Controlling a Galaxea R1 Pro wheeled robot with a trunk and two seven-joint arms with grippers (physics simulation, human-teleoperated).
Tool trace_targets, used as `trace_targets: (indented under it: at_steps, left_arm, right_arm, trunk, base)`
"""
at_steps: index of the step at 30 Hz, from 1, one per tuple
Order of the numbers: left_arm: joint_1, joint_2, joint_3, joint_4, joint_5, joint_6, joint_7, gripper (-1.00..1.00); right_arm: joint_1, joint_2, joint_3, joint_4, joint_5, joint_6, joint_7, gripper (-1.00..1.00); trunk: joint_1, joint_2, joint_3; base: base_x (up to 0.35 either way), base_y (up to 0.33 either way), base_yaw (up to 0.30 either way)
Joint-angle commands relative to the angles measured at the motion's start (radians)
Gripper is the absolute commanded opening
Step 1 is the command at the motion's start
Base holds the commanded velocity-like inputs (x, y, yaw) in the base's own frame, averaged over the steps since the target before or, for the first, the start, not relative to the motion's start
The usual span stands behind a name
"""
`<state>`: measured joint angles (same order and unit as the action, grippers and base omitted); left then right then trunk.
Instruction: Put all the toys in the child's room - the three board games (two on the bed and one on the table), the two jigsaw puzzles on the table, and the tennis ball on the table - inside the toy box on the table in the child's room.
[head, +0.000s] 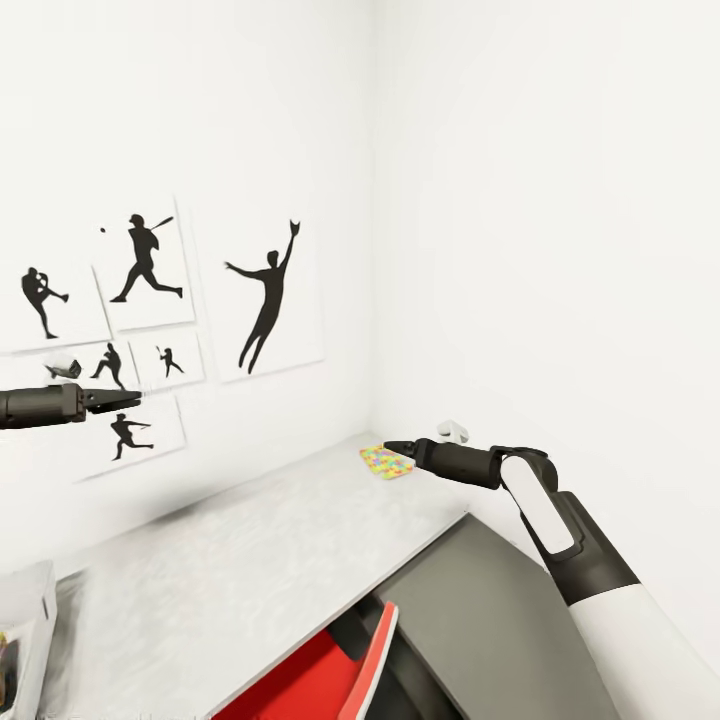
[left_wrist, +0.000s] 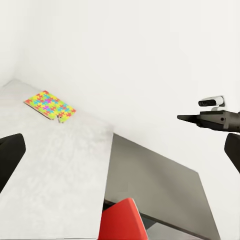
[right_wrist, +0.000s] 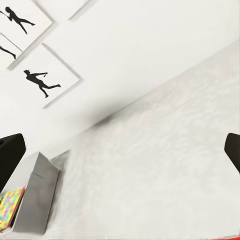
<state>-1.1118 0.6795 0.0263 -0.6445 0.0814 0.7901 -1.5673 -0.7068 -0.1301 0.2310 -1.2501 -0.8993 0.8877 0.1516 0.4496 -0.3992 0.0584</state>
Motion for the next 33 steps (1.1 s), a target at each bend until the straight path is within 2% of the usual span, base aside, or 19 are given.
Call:
trace_targets:
  at_steps: [1, 13, 33]
  left_arm:
    - [0.000, 0.000, 0.000, 0.000, 0.000, 0.011, -0.004, 1.00]
    - [0.000, 0.000, -0.002, 0.000, 0.000, 0.023, -0.004, 1.00]
    - [0.000, 0.000, -0.001, -0.001, 0.000, 0.034, -0.004, 1.00]
  right_arm:
    - [0.000, -0.001, 0.001, 0.000, 0.008, 0.002, 0.008, 1.00]
    - [0.000, -0.002, 0.001, 0.001, 0.008, 0.002, 0.008, 1.00]
    - [0.000, -0.002, 0.001, 0.001, 0.008, 0.003, 0.008, 1.00]
  trunk:
    - [0.000, -0.001, -0.001]
    - [0.000, -0.001, -0.003]
    - [0.000, -0.001, -0.003]
  base:
    - [0.000, 0.039, 0.216]
    - [0.005, 0.065, 0.053]
    - [0.088, 0.061, 0.001]
